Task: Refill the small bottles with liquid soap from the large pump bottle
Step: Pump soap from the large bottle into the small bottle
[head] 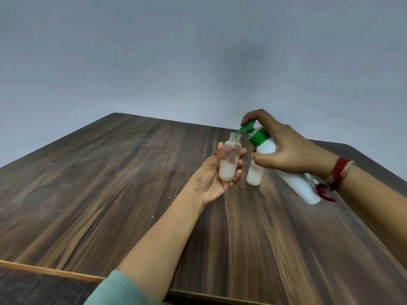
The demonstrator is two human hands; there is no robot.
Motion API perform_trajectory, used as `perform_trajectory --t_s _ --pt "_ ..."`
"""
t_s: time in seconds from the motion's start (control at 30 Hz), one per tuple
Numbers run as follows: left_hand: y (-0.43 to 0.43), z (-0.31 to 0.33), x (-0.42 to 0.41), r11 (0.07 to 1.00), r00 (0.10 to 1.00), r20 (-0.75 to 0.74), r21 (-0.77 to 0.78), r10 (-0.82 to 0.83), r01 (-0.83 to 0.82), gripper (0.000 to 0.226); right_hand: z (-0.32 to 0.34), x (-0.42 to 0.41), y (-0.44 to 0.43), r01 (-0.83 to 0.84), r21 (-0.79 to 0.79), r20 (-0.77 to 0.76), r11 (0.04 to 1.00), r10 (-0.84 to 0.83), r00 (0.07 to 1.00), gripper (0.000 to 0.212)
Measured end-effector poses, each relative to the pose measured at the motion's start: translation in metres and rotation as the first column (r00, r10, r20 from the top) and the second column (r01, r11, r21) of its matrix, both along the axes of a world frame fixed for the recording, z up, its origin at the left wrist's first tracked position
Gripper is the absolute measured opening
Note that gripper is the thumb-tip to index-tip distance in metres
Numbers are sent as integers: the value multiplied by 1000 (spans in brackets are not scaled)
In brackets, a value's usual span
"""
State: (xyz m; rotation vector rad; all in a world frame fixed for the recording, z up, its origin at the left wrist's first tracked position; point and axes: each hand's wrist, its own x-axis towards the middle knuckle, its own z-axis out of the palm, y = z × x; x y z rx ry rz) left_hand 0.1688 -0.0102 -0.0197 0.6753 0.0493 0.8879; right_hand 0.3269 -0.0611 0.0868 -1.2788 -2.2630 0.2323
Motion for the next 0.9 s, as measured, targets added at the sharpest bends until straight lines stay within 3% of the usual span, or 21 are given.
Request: perform_trajectory --t_s 0.1,0.2,0.4,0.57,0.9 --pt "1 0 -1 1000 999 36 -3 -7 7 60 -1 -1 0 -8 -27 6 1000 8 1000 67" --pt "2 -1 -1 1000 999 41 -1 2 -2 56 1 -1 0 -18 -52 19 998 19 1000 78" --pt "1 0 -1 1000 1000 28 6 -4 4 56 6 0 0 -7 -66 45 998 10 999 65" --pt "-2 0 1 1000 1000 3 -3 0 0 78 7 0 2 3 -31 45 1000 -2 999 57" --pt "2 -2 0 1000 998 58 -31 -4 6 58 7 0 3 10 -90 52 996 -5 999 74"
